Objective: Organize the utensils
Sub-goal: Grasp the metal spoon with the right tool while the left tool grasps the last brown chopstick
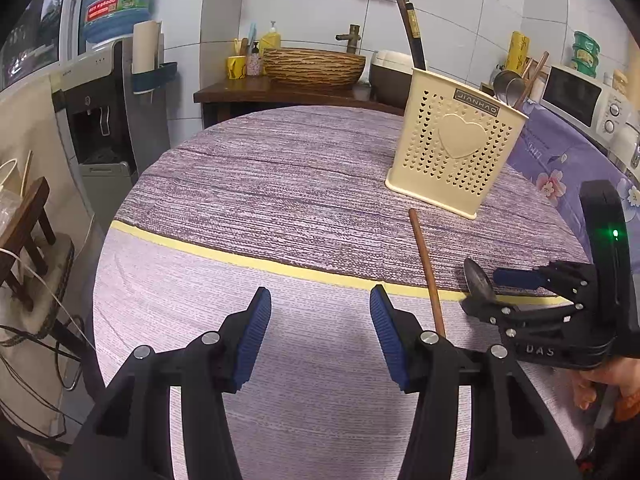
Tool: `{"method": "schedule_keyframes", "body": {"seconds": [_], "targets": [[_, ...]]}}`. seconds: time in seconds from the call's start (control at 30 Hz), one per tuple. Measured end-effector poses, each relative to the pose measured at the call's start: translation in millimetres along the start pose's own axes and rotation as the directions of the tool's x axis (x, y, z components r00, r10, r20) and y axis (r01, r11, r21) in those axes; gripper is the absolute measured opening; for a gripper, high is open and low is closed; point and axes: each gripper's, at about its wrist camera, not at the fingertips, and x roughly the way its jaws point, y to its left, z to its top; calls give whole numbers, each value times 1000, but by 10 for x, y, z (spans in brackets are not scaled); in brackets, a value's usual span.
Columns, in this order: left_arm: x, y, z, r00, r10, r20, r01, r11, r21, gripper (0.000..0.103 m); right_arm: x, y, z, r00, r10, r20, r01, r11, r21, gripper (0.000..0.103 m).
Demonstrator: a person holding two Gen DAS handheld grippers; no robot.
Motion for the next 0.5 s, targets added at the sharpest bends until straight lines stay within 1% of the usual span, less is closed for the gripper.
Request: {"method": "schedule_keyframes", "body": {"seconds": [0.1,0.13,0.23,0.3,0.37,0.5], "targets": [[24,-39,12,1000,-2,-7,2,1000,10,52,20,32,52,1000,2,-7,-2,1000,-1,45],[34,-54,19,1000,-6,-11,6,1000,14,52,18,42,60,1000,0,-7,0,1000,-2,39],[98,-119,36,999,-29,-39,31,999,36,52,13,42,57,1000,-1,-4,1,1000,10,39],[131,-164,54,998,-39,-50,41,998,44,52,-26,-11,47,1000,15,7,-15,999,47,39],[166,-216,77,997,-46,-60,49,997,59,52,-151,-97,52,998,36,46,-41,994,97,39],[254,-335,163,990,-96,-100,104,992,74,52,-563,-271,92,988,27,154,-55,983,177,39]]}}
